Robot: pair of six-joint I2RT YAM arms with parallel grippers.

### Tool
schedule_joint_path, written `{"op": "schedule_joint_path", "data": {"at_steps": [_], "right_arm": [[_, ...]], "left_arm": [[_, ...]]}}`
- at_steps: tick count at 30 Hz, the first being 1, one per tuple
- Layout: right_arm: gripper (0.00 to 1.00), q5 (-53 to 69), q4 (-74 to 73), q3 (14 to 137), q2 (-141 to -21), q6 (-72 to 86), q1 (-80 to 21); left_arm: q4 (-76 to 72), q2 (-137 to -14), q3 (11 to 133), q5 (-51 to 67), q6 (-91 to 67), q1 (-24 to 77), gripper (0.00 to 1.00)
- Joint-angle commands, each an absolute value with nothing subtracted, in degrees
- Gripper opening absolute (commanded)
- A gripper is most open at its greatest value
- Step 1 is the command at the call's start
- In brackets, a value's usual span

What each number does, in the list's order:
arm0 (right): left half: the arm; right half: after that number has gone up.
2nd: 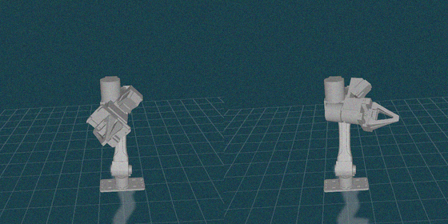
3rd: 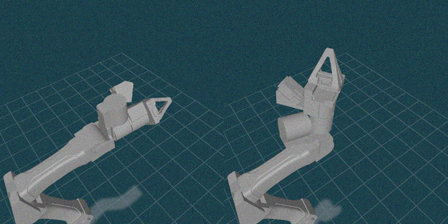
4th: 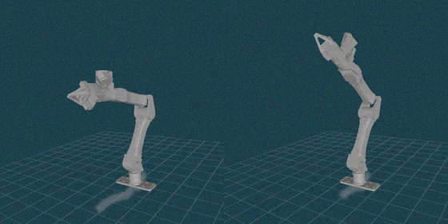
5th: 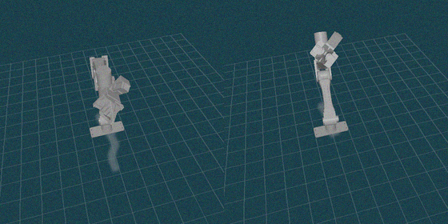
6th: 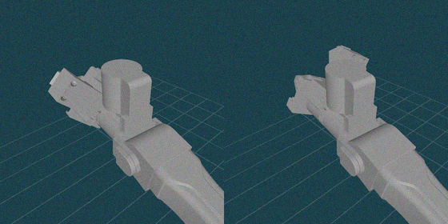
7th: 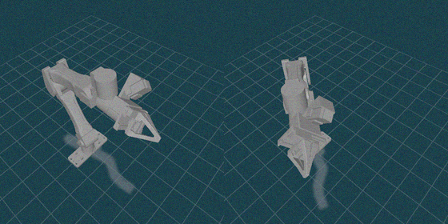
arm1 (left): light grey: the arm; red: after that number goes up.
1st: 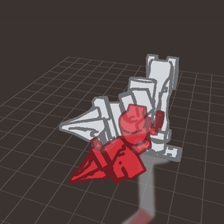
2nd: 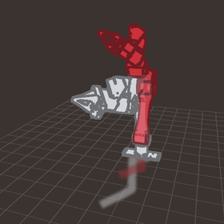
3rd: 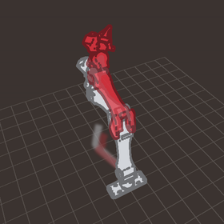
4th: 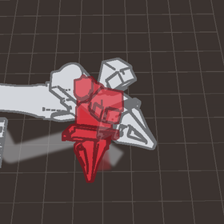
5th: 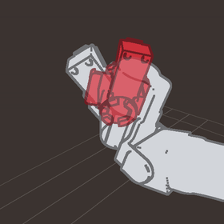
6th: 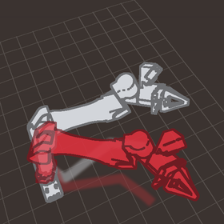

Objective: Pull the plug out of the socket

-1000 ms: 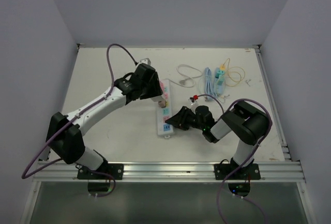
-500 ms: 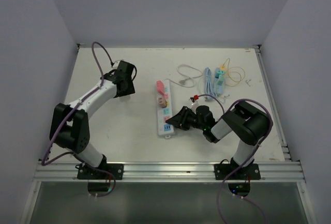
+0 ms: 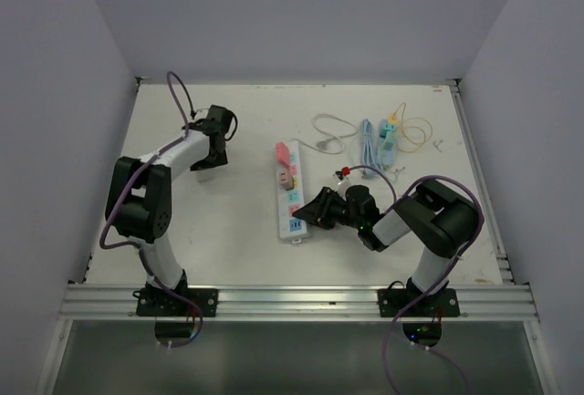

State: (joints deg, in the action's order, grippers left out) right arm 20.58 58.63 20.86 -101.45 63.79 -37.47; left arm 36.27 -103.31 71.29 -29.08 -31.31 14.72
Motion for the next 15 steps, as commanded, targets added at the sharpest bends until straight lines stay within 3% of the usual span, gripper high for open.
{"op": "schedule_joint_path", "data": {"at_steps": [1, 4, 6, 11, 15], "right_arm": [[0.00, 18.02, 52.73, 20.83, -101.78, 58.71, -37.09], [0.00, 18.28, 52.91, 20.92, -101.95, 58.62, -37.18], [0.00, 18.37, 52.82, 20.92, -101.95, 58.62, -37.09], [0.00, 18.63, 52.82, 21.27, -102.22, 58.36, -37.09], [0.00, 18.81, 52.74, 21.44, -102.39, 58.27, -37.09]], "left_arm": [[33.40, -104.06, 72.52, -31.91, -32.17, 14.50, 0.36], [30.94, -103.45, 70.24, -29.72, -32.52, 14.50, 0.51], [29.89, -102.57, 69.26, -28.75, -32.87, 14.50, 0.56], [28.48, -98.19, 66.36, -26.20, -33.75, 14.50, 0.85], [27.42, -94.40, 64.25, -22.60, -34.19, 14.50, 0.97]]}}
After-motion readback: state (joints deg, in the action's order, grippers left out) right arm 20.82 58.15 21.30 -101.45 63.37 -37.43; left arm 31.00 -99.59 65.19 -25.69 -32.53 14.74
